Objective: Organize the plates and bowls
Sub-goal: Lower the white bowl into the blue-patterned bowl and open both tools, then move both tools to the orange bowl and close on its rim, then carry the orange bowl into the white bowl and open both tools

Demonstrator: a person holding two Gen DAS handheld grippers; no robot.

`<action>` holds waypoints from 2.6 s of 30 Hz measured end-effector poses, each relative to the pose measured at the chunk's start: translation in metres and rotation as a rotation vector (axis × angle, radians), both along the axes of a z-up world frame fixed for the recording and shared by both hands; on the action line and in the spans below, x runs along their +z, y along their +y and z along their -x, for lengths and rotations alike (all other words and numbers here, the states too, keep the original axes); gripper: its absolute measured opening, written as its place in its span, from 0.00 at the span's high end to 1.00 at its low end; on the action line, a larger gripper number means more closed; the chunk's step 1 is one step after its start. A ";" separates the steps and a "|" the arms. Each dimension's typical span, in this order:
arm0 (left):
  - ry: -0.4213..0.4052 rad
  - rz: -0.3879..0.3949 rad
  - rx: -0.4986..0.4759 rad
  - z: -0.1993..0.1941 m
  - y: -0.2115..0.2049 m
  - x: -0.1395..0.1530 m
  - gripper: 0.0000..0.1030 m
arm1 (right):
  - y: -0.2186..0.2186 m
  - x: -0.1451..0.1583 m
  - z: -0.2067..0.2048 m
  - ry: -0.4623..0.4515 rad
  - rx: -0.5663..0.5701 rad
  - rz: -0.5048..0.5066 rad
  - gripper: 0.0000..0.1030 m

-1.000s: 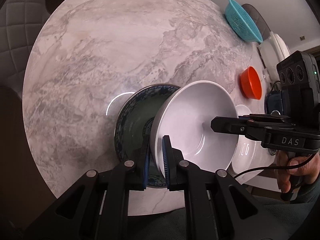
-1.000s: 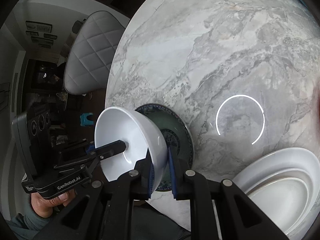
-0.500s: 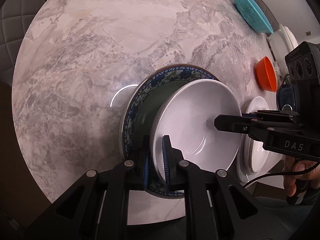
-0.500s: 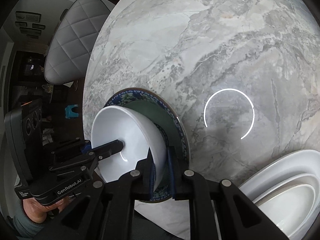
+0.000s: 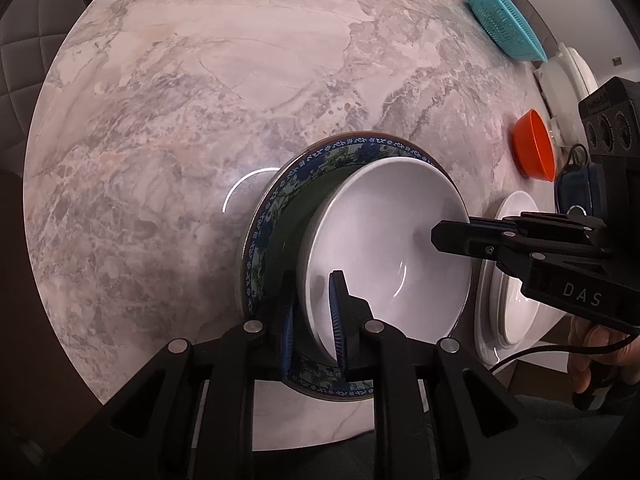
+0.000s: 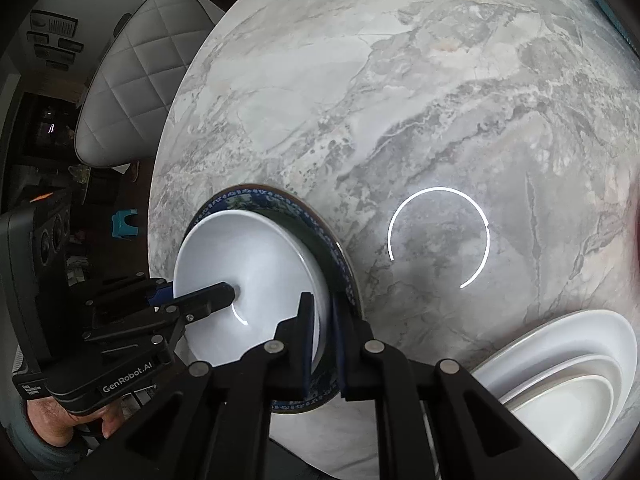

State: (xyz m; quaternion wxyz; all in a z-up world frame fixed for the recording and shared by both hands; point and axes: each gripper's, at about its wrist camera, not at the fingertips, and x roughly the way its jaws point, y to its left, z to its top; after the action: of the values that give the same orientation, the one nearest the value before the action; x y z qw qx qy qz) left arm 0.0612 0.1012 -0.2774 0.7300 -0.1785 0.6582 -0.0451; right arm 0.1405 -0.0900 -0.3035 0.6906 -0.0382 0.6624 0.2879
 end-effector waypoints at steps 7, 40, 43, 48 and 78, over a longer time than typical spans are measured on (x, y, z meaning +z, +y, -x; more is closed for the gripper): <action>-0.046 0.028 -0.013 0.001 0.002 0.020 0.41 | 0.000 -0.001 -0.002 -0.001 -0.004 0.003 0.92; -0.149 0.072 -0.365 -0.244 -0.227 0.032 0.06 | -0.383 0.054 -0.054 -0.056 -0.781 -0.526 0.16; -0.135 0.077 -0.406 -0.258 -0.248 0.015 0.06 | -0.385 0.034 -0.066 -0.016 -0.776 -0.535 0.33; -0.096 0.108 -0.413 -0.267 -0.264 -0.010 0.13 | -0.381 0.009 -0.080 0.026 -0.769 -0.553 0.41; -0.020 0.102 -0.492 -0.278 -0.310 -0.044 0.85 | -0.355 -0.003 -0.096 0.065 -0.701 -0.419 0.84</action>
State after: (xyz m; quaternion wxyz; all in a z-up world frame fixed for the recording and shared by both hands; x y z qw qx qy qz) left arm 0.3388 -0.2086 -0.3218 0.6936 -0.0491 0.6713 -0.2567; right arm 0.2366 -0.4450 -0.3070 0.7185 0.3404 0.5837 0.1650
